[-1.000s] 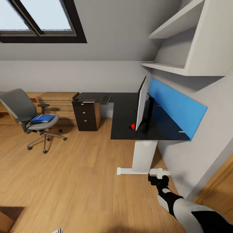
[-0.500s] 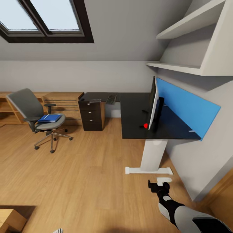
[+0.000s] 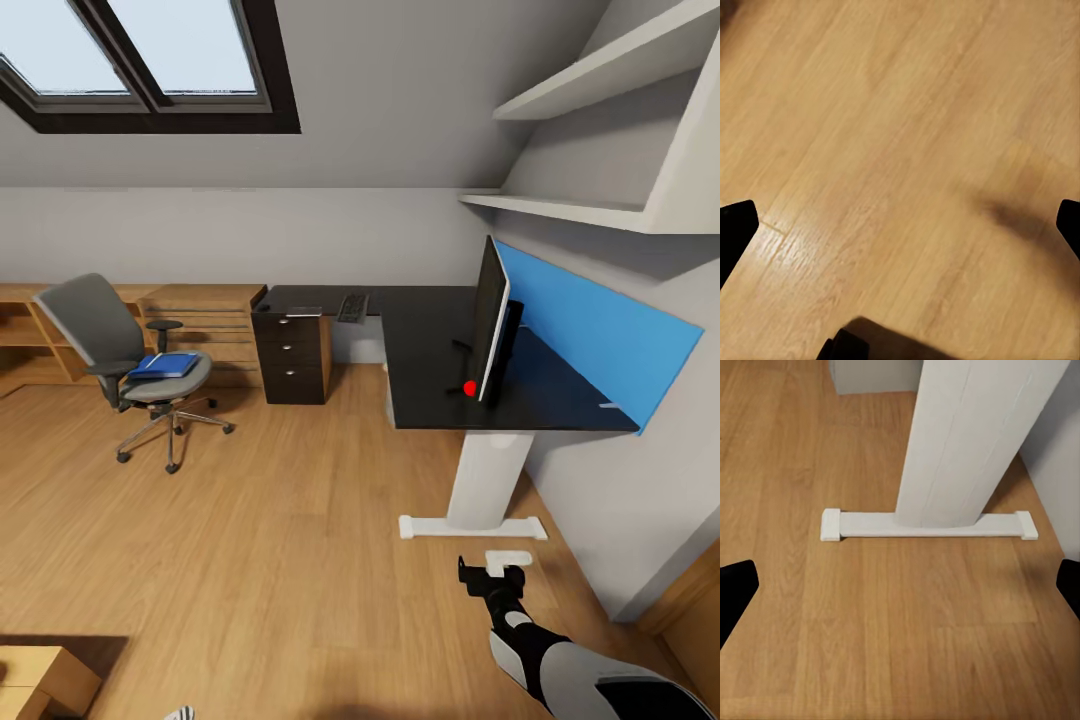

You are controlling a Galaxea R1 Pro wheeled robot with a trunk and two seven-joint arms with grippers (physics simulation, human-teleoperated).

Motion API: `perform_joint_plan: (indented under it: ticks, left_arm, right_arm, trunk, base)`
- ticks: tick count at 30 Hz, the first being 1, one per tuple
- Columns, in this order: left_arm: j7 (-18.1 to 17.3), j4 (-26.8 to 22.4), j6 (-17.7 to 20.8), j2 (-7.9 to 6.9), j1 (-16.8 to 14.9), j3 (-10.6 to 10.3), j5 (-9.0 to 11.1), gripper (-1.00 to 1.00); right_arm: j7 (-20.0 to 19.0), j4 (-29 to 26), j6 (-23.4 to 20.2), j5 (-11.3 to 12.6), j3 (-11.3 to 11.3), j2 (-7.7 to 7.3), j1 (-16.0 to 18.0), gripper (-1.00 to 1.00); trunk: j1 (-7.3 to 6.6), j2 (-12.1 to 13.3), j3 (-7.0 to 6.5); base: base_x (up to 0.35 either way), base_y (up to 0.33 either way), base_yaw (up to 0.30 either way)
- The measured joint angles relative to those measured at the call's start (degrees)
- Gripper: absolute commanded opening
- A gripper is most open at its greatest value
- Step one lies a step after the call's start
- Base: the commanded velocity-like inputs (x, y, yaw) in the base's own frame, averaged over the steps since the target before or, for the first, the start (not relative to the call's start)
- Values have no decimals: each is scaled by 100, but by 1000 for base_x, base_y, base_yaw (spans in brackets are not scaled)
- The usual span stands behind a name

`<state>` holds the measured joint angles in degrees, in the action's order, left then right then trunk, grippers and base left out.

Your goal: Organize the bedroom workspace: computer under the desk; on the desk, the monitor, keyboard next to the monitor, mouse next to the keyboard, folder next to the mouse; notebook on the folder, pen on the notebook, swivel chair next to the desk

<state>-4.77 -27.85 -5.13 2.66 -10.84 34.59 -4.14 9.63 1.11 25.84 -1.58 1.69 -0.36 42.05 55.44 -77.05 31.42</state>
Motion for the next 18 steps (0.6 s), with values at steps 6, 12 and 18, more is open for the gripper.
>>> perform_joint_plan:
  ticks: [6, 12, 18]
  left_arm:
    - [0, 0, 0, 0, 0, 0, 1, 100]
    - [0, 24, 0, 0, 0, 3, 1, 100]
    - [-1, 86, 0, 0, 0, 0, -6, 100]
  right_arm:
    - [0, 3, 7, 0, 5, 1, -44, 100]
    - [-1, 1, 15, 0, 6, 1, -72, 100]
    - [-6, 0, 25, -1, 7, 5, -89, 100]
  trunk:
    - [0, 0, 0]
    - [0, 0, 0]
    - [0, 0, 0]
  base:
    - [0, 7, 0]
    - [0, 1, 0]
    - [0, 0, 0]
